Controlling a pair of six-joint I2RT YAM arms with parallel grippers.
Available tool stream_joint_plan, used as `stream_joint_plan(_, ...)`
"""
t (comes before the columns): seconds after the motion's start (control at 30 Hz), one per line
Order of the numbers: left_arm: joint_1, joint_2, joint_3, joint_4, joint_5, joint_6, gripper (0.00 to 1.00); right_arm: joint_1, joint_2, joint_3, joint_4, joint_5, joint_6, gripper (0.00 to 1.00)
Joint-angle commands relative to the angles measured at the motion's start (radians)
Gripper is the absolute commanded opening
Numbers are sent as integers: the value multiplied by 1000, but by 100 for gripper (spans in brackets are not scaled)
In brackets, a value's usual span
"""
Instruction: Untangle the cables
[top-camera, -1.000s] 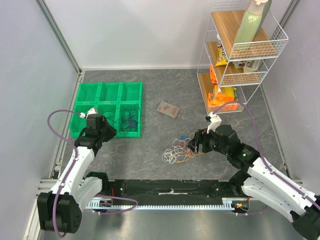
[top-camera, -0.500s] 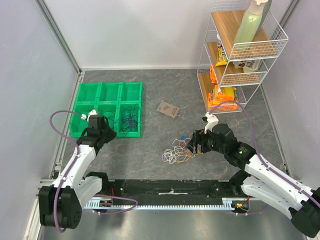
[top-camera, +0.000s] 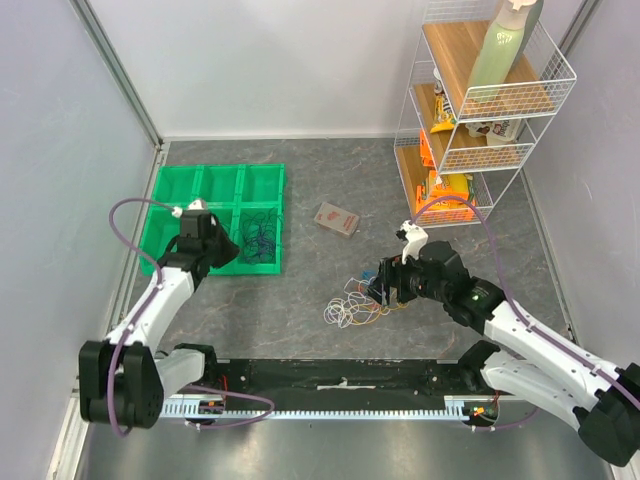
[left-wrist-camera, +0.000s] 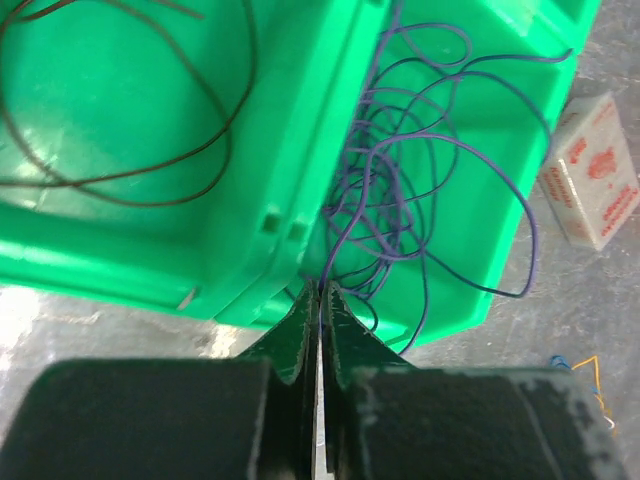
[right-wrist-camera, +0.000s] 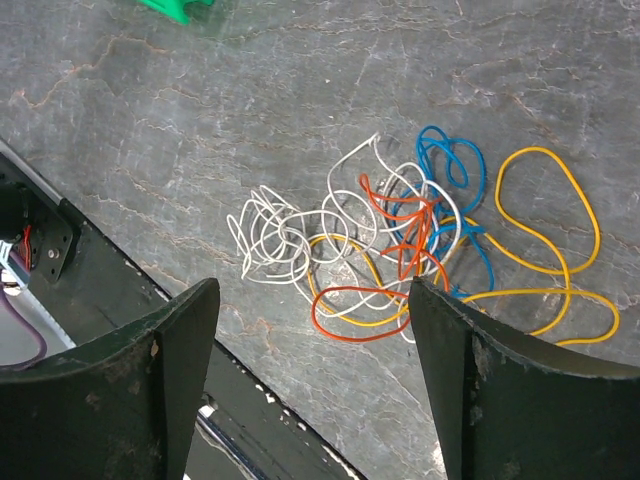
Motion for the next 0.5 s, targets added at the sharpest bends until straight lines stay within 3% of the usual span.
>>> stream_joint_plan(0.0, -41, 104, 112, 54, 69, 48, 2, 2, 26, 66, 32, -47, -39, 84)
stream_joint_plan(0.33, -72, 449, 309, 50, -3, 85, 2, 2, 95, 104, 24, -61, -71, 84)
stream_joint_plan(0.47, -69, 532, 373, -26, -47, 105, 2, 2, 95, 112, 17, -33, -68, 85)
